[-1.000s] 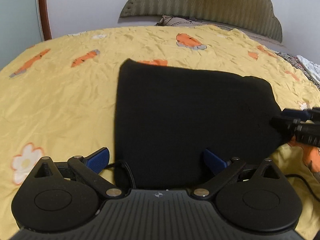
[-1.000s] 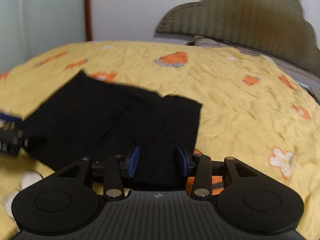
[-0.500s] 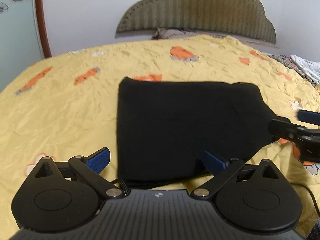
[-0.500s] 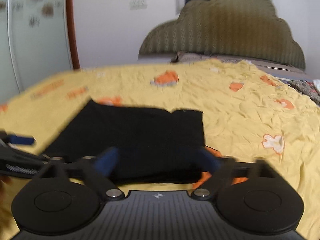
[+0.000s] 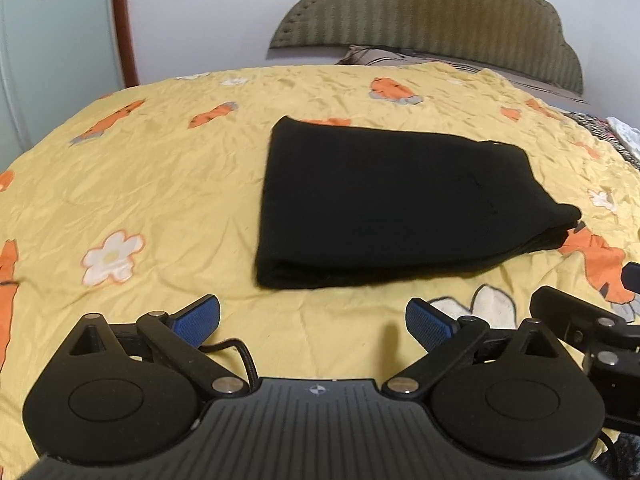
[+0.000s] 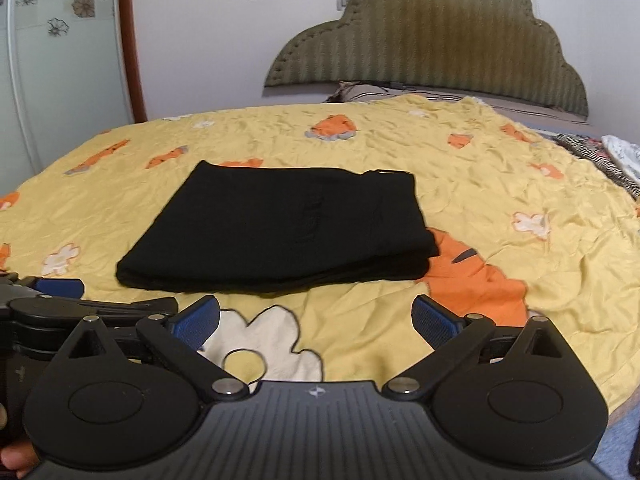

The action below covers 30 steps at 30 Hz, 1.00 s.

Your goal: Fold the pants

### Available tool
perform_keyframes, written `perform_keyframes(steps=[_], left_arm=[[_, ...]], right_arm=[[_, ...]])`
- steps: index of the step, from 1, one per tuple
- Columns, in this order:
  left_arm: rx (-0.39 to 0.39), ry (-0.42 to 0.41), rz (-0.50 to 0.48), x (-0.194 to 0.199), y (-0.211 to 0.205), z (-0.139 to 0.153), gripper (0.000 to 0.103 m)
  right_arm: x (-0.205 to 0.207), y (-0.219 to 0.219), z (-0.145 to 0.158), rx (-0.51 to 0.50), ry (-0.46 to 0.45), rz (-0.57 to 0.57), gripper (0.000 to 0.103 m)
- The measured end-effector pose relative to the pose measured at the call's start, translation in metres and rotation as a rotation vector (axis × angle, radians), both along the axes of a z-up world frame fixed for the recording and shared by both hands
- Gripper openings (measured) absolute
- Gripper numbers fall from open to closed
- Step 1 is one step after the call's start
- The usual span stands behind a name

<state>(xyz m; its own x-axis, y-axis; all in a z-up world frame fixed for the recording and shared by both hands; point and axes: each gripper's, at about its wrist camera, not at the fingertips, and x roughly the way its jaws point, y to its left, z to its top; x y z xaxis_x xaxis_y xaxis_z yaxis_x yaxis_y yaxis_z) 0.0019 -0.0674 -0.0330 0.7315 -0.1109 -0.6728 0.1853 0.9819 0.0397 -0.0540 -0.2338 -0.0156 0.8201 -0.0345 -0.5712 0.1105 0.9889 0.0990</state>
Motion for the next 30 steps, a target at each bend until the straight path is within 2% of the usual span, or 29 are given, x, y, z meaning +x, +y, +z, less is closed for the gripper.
perform_keyframes(steps=[6,11,19,30], left_arm=[[0.009,-0.008,0.038,-0.003,0.006,-0.005,0.101],[0.007,-0.003,0.049,-0.004,0.005,-0.007,0.101],[0.016,0.002,0.036,-0.004,0.002,-0.010,0.101],[0.004,0.016,0.052,-0.001,0.006,-0.013,0.101]], right_arm=[[-0.003,0.003,-0.020,-0.099,-0.023,0.079,0.103],[-0.003,-0.011,-0.019,-0.041,-0.017,0.070,0.103],[-0.004,0.004,-0.023,-0.104,-0.013,0.120,0.103],[-0.005,0.004,-0.022,-0.096,-0.006,0.128,0.103]])
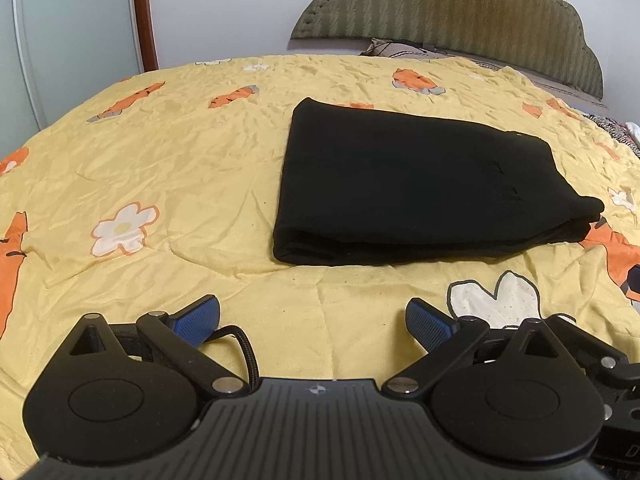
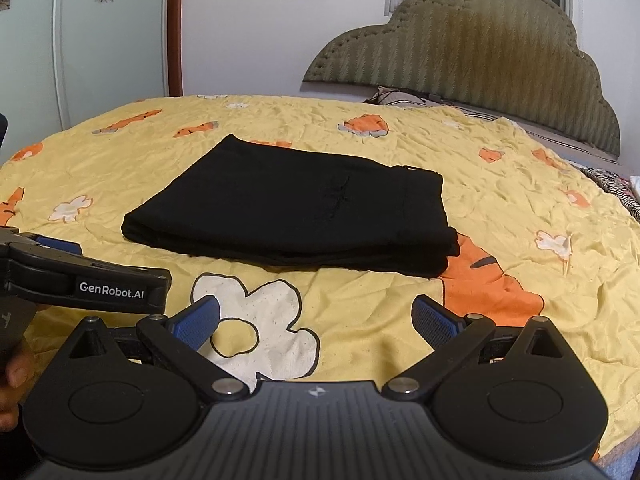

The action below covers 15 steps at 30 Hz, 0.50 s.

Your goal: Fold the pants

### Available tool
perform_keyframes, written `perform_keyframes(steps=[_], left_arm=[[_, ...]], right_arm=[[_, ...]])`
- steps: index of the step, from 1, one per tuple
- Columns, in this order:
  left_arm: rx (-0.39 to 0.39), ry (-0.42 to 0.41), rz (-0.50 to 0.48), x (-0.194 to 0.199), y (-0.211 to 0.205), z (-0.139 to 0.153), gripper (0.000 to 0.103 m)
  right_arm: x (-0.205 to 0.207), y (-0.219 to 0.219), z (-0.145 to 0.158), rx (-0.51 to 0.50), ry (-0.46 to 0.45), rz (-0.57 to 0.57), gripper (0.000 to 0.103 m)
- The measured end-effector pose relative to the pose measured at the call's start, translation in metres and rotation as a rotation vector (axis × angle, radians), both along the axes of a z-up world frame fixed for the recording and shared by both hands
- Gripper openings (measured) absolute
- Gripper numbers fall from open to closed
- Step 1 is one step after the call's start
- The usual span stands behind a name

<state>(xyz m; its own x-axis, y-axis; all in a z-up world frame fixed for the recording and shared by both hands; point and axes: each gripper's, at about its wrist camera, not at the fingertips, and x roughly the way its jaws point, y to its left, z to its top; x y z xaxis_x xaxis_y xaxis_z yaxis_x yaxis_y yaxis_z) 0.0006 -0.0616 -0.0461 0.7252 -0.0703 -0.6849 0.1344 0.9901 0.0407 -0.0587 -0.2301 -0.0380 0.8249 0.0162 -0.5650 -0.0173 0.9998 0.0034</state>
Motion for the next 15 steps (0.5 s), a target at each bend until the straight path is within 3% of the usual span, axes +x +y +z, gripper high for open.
perform_keyframes(steps=[15], left_arm=[[-0.002,0.007,-0.008,0.0001,-0.0007,-0.0013,0.101]], right_arm=[[0.0005,0.0032,0.0010,-0.003,0.004,0.006,0.103]])
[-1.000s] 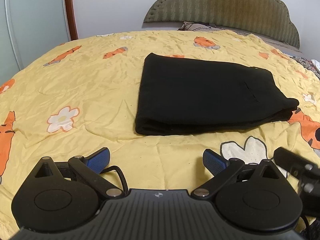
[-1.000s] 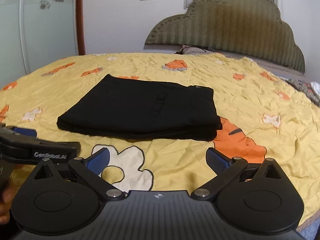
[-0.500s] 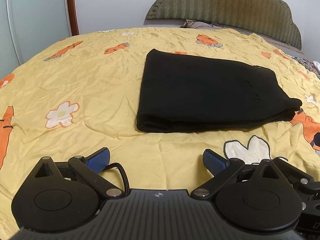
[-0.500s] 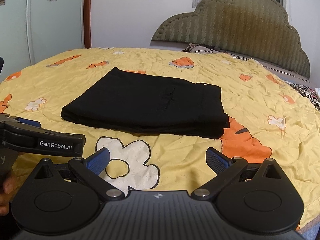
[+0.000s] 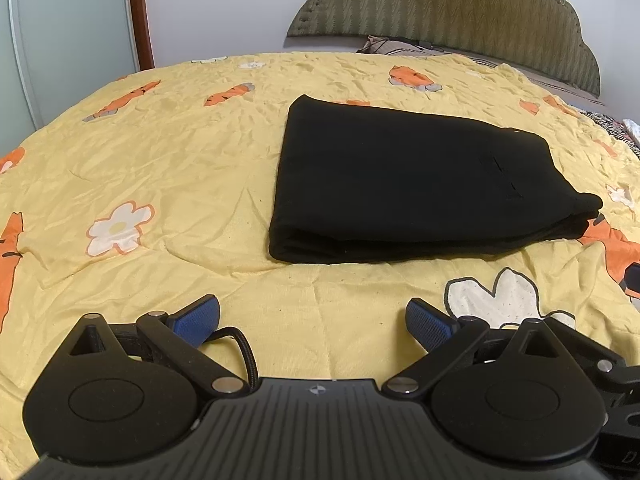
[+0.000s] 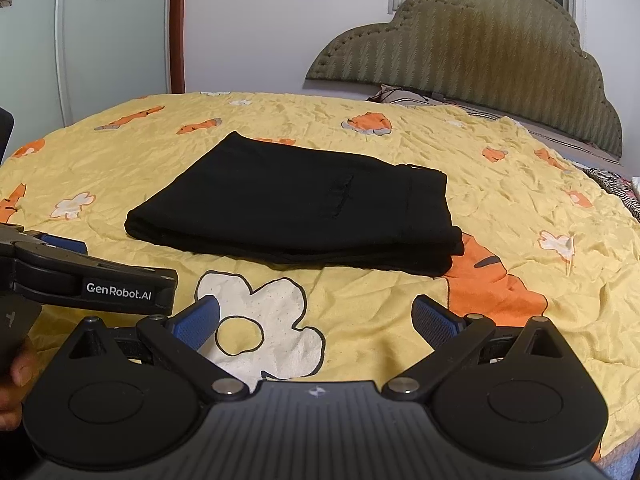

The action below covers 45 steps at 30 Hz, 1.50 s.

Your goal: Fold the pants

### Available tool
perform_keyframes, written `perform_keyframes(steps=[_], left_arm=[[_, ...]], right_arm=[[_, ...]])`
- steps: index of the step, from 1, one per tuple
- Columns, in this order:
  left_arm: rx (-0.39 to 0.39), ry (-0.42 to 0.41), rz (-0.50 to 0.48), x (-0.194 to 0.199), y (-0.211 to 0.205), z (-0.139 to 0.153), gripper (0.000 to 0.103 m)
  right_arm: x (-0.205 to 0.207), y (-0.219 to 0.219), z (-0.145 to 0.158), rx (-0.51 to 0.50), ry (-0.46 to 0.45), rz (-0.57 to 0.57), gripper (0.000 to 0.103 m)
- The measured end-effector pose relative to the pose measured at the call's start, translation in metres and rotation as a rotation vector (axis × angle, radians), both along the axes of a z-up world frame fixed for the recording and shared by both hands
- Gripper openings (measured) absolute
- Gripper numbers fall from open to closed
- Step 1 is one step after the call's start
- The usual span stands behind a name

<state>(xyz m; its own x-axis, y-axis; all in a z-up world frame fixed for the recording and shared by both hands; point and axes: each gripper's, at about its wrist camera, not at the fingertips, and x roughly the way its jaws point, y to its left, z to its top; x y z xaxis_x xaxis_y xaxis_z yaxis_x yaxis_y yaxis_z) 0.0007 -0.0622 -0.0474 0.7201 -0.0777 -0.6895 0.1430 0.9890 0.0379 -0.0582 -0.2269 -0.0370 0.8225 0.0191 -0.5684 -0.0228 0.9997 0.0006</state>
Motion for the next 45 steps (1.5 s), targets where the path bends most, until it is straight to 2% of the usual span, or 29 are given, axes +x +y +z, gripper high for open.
perform_keyframes(steps=[45], left_arm=[[0.003,0.002,-0.006,-0.0006,-0.0030,-0.0011,0.101]], right_arm=[[0.0007,0.0015,-0.0029,-0.010,0.013,0.016,0.103]])
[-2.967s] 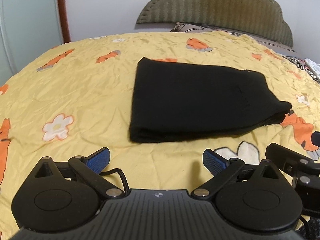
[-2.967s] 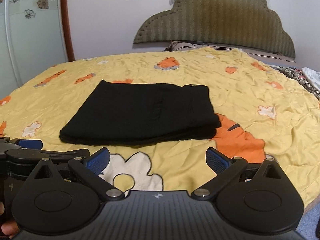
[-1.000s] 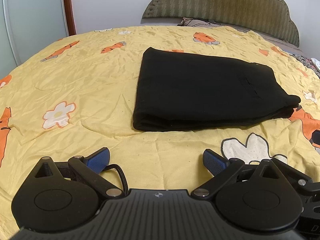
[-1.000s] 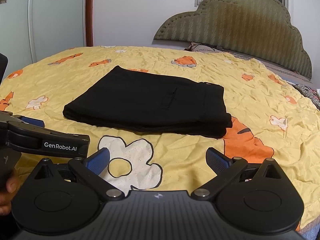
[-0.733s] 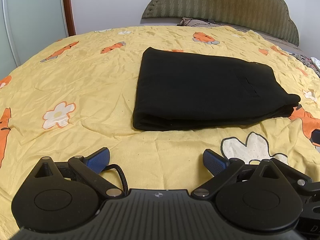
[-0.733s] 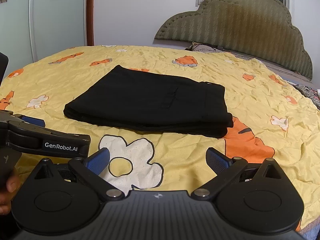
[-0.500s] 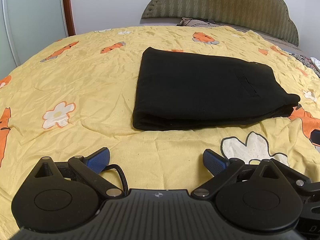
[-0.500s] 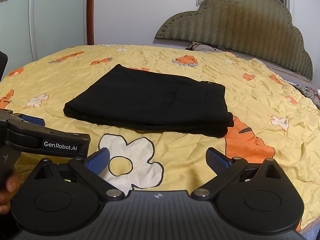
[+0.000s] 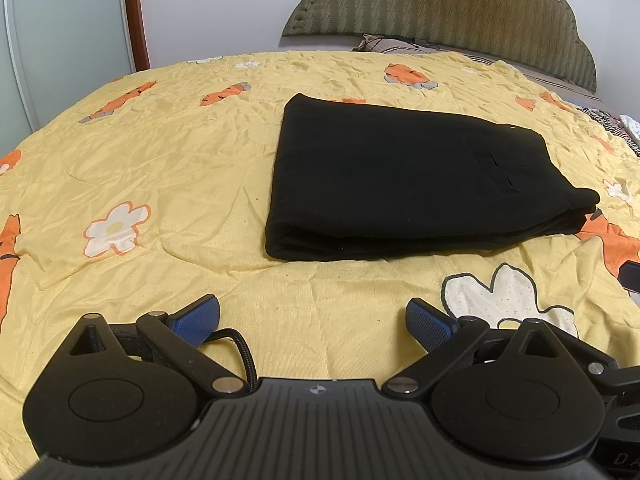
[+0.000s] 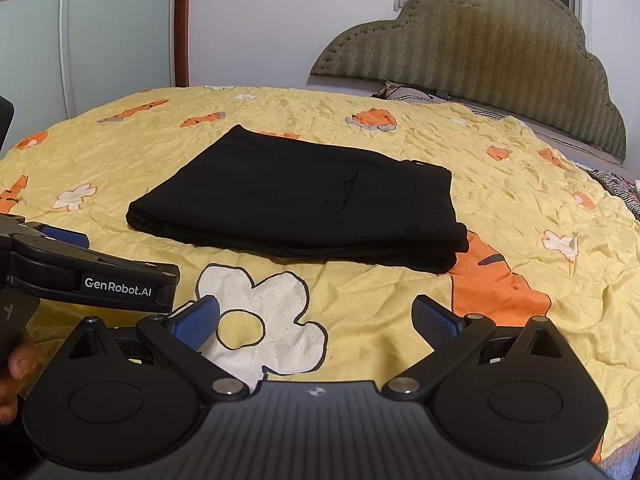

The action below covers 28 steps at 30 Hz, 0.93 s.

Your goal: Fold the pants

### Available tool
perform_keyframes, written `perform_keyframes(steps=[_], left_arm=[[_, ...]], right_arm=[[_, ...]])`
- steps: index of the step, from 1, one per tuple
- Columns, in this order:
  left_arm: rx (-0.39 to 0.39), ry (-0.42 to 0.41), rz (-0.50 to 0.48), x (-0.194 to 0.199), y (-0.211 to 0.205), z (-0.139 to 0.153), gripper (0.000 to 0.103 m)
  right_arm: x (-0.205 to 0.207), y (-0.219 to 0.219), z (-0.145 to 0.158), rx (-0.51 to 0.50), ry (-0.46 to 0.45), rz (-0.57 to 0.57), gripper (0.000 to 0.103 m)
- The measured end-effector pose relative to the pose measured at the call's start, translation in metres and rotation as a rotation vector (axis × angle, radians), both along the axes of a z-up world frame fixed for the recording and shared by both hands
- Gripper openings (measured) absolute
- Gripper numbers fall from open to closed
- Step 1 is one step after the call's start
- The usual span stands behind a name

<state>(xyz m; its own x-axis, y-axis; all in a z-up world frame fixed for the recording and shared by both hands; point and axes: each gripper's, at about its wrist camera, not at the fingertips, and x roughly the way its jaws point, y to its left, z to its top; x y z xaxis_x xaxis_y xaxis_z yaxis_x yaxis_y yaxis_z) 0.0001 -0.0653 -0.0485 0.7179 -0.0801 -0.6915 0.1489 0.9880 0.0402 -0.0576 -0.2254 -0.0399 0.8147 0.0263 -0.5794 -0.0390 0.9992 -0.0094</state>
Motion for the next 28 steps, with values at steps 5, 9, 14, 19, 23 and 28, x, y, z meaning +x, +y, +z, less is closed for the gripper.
perform_keyframes(steps=[5,9,14,19,23,28], left_arm=[[-0.004,0.003,-0.005,0.000,0.000,-0.001,0.101],[-0.002,0.002,-0.006,0.000,0.001,-0.001,0.101],[-0.001,-0.001,-0.013,0.001,0.001,-0.001,0.101],[-0.039,-0.037,0.034,0.001,0.024,0.018,0.101],[-0.125,-0.152,0.242,0.003,0.086,0.045,0.101],[-0.169,-0.232,0.537,0.003,0.182,0.064,0.101]], right_arm=[[0.000,0.000,0.000,-0.001,0.002,-0.001,0.103],[0.001,0.000,-0.001,-0.004,0.004,-0.002,0.103],[0.002,0.000,-0.002,-0.010,0.010,-0.006,0.103],[-0.001,0.000,0.010,0.024,-0.058,0.053,0.103],[0.000,0.011,0.028,0.099,-0.179,0.275,0.103],[0.025,0.074,0.030,-0.094,-0.209,0.646,0.103]])
